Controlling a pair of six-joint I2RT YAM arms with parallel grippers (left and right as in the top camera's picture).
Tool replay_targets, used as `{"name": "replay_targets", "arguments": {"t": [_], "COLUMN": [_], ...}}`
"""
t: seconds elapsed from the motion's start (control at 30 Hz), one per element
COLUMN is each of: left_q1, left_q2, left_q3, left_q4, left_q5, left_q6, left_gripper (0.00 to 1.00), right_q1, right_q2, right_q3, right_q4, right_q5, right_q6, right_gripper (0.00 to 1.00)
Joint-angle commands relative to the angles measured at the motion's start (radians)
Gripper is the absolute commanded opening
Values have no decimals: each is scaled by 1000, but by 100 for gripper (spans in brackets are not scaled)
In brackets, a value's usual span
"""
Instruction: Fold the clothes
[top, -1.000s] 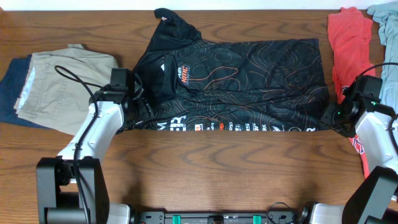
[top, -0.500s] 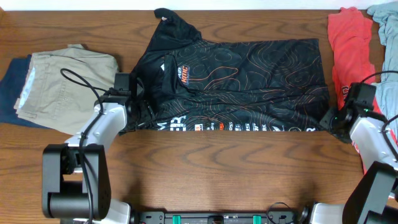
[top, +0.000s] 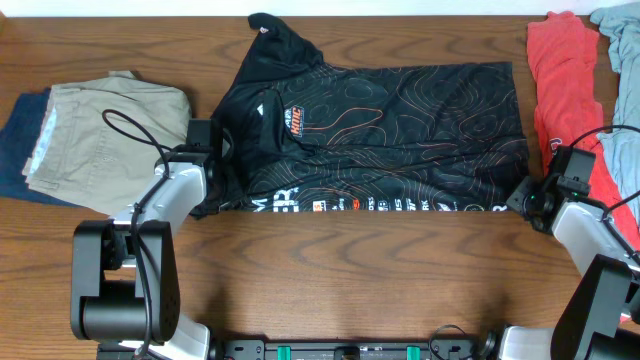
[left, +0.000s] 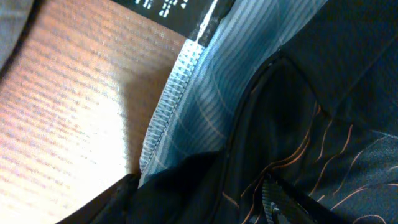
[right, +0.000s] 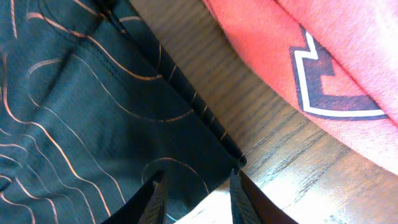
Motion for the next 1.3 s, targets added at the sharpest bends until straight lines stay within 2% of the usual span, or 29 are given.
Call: {"name": "replay_targets", "arguments": {"t": [0.0,0.07,0.2,0.43,0.7,0.73,0.8,0.83,1.07,1.27], "left_q1": [4,4,4,4,4,4,4,4,4,4], "left_q2": [29,29,29,29,29,29,29,29,29,29], "left_q3": [-16,-16,-16,-16,-16,-16,-16,-16,-16,-16], "left_q4": [-48,-68,-97,-161,-175,-174,-169,-166,-154,-147], "left_q5": [-10,-10,-10,-11,-11,-11,-11,-11,-11,-11], "left_q6": [-2,-2,-2,-1,3,3,3,3,2,2], "left_gripper": [64,64,64,60,59,59,60,60,60,60], "right_q1": [-10,-10,-10,-14,-18,-18,-18,-18,-18,-18], "right_q2": [9,9,9,8,8,8,7,7,8,8], "right_q3": [-35,-52,-65,-65,-62,-61,-60,-59,-60,-60], "right_q4": [2,-3,-47,-99,-93,-81,-46,-30,34,60], "right_q5": [0,0,10,77,56,40,-1,-21,-74,-75], "right_q6": [7,6,6,27,59,58,54,54,55,55], "right_gripper": [26,16,1,1,1,4,39,43,46,44]}}
